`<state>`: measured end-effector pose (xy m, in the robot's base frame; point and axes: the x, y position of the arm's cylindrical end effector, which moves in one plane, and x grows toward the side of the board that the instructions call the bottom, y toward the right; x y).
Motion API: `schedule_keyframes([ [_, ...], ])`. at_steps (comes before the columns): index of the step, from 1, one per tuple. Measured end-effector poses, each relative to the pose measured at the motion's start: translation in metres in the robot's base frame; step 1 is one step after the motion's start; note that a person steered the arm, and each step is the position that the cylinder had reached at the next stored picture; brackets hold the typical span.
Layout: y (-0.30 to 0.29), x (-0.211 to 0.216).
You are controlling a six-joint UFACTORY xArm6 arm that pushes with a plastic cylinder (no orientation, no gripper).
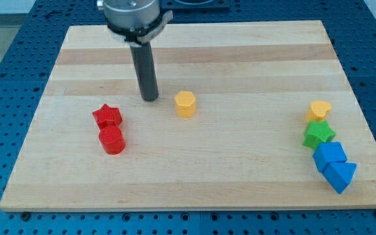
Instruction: Move the yellow hexagon slightly right
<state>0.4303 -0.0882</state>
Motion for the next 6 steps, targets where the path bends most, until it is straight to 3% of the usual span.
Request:
schedule_keyframes([
  [2, 0.01, 0.022],
  [4, 0.112, 0.019],
  [6, 0.115, 0.02],
])
